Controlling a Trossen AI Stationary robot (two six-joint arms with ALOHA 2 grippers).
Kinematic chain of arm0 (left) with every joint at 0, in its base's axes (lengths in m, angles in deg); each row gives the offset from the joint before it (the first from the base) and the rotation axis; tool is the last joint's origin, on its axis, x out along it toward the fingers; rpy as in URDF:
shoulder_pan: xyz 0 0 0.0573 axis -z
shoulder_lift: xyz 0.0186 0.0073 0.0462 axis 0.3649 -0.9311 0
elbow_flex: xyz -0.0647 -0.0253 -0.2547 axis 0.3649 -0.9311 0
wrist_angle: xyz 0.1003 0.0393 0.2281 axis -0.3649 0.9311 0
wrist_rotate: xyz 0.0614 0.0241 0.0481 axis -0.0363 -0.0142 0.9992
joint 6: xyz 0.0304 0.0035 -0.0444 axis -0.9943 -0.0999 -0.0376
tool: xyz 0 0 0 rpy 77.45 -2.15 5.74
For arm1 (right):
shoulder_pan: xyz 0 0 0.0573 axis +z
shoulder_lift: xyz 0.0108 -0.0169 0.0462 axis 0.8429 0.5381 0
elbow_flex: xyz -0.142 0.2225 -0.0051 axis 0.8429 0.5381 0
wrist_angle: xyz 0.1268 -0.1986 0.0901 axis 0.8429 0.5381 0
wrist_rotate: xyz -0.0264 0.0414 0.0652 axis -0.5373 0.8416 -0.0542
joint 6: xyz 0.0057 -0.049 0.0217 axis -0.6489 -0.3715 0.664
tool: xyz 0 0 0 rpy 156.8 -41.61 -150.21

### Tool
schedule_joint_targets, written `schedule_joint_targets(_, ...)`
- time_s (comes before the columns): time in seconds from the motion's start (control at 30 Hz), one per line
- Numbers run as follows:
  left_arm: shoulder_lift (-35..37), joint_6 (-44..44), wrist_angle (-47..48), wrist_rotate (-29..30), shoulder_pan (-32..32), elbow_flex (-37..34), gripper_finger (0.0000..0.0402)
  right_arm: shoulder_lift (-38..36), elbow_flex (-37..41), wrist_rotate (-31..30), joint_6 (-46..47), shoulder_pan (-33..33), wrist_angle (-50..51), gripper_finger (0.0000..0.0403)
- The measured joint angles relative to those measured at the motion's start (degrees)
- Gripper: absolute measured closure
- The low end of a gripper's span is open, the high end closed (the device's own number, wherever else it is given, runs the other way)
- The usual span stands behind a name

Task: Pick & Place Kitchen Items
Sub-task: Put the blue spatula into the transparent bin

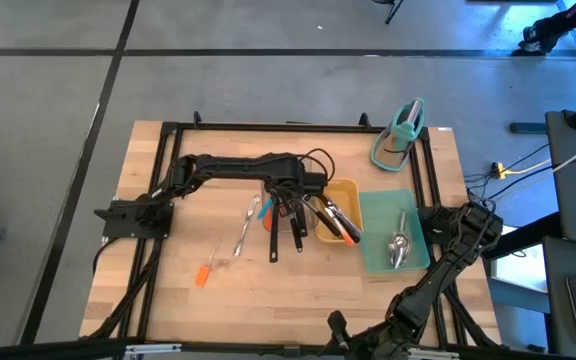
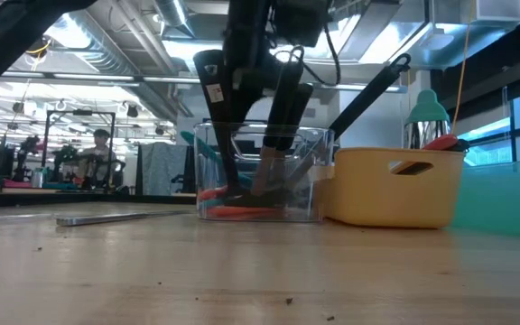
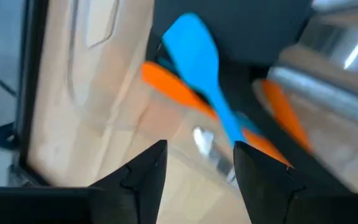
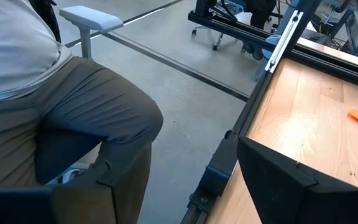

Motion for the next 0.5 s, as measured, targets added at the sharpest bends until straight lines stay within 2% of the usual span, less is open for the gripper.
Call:
schedule_joint_targets(0.13, 2.1, 0.1, 0.3, -2.5, 0.5, 1.4, 0.0222, 0.0, 0.0, 0.0, 0.0, 0.0, 0.4, 0.0162)
schedule_joint_targets(0.27, 5.4, 3.5, 0.5, -5.7, 0.9, 1.0, 0.0241, 0.0, 0.0, 1.1, 0.0, 0.0, 0.6, 0.0162)
schedule_joint_targets(0.4, 7.8, 7.8, 0.5, -7.0, 1.7, 0.5, 0.0284, 0.0, 0.0, 1.8, 0.0, 0.0, 0.6, 0.0162)
schedule_joint_targets(0.5, 8.3, 10.0, 0.5, -9.0, 3.0, 0.5, 0.0339, 0.0, 0.0, 2.0, 0.0, 0.0, 0.6, 0.0162)
